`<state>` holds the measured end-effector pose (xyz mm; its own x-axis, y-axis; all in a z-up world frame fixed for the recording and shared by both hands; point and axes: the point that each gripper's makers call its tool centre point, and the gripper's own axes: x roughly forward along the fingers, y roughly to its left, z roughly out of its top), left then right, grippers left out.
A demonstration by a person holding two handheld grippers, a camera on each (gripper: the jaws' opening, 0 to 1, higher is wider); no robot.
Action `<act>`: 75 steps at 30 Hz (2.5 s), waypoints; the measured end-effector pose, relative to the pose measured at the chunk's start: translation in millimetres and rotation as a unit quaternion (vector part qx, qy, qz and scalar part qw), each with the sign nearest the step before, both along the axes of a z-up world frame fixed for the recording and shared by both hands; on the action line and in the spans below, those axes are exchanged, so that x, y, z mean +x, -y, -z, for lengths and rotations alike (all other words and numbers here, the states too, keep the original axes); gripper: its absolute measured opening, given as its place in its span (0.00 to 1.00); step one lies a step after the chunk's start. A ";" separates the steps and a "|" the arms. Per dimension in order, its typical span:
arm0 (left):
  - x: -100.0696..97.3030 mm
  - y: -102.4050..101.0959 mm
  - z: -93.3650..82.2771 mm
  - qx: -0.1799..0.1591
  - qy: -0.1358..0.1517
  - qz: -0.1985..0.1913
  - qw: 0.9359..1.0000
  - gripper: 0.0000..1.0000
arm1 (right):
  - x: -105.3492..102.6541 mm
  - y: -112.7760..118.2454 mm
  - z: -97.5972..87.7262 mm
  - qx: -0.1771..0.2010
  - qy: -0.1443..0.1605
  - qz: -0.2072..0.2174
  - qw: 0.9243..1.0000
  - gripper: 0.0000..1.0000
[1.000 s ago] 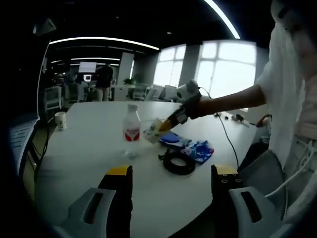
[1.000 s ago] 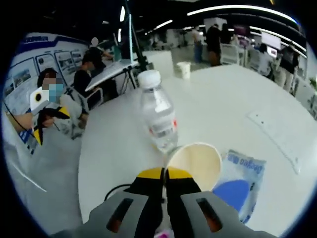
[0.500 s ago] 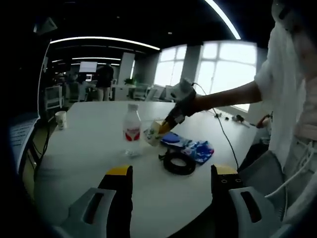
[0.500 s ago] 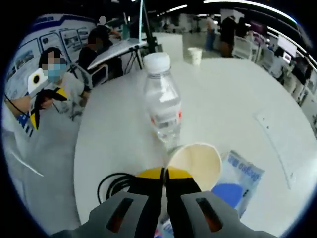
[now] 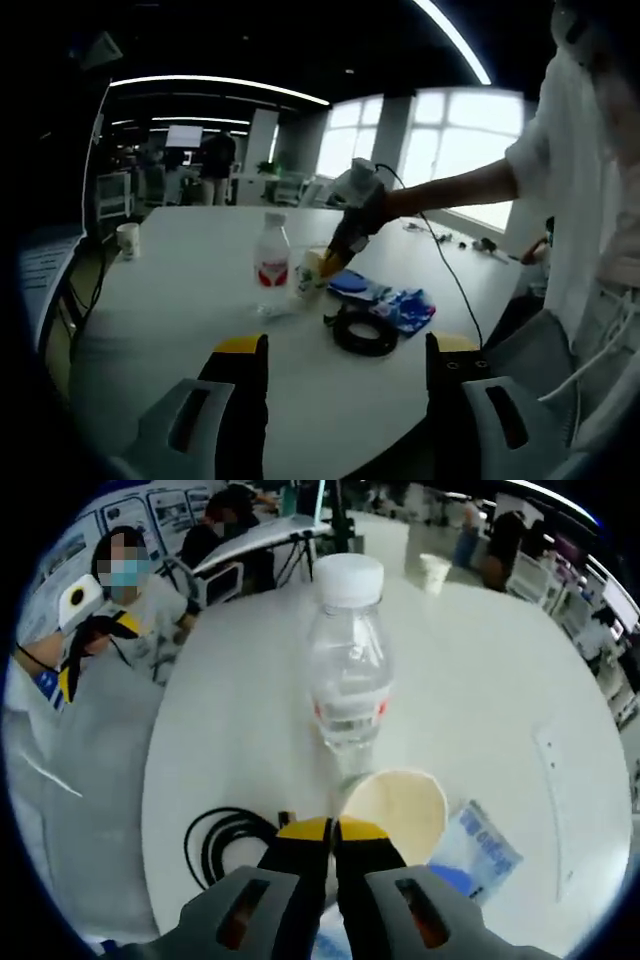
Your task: Arrange the tabletop items into an orderly group along one side of the table until the central work area is clear of visible clutter.
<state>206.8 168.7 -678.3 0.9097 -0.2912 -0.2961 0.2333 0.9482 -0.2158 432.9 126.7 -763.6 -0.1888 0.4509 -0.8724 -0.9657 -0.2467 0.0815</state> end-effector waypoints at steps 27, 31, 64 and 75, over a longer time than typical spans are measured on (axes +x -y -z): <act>0.6 -3.2 0.6 -0.002 0.003 -0.007 1.000 0.60 | -8.4 -10.0 10.8 -0.056 0.034 -0.103 0.993 0.00; 0.5 -2.9 0.5 -0.002 0.004 -0.007 1.000 0.60 | -4.7 -12.4 15.7 -0.059 0.039 -0.107 0.992 0.00; -0.1 -3.4 -1.2 -0.009 0.008 -0.005 1.000 0.60 | -5.5 -12.2 16.0 -0.063 0.045 -0.110 0.991 0.12; -0.1 -2.8 -3.2 -0.014 0.011 -0.006 1.000 0.61 | -4.5 -5.6 2.7 -0.047 0.044 -0.095 0.993 0.17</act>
<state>206.7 171.5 -675.1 0.9191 -0.2888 -0.2681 0.2274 0.9444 -0.2377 428.3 132.4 -766.3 -0.1831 0.3306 -0.9258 -0.9068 -0.4205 0.0292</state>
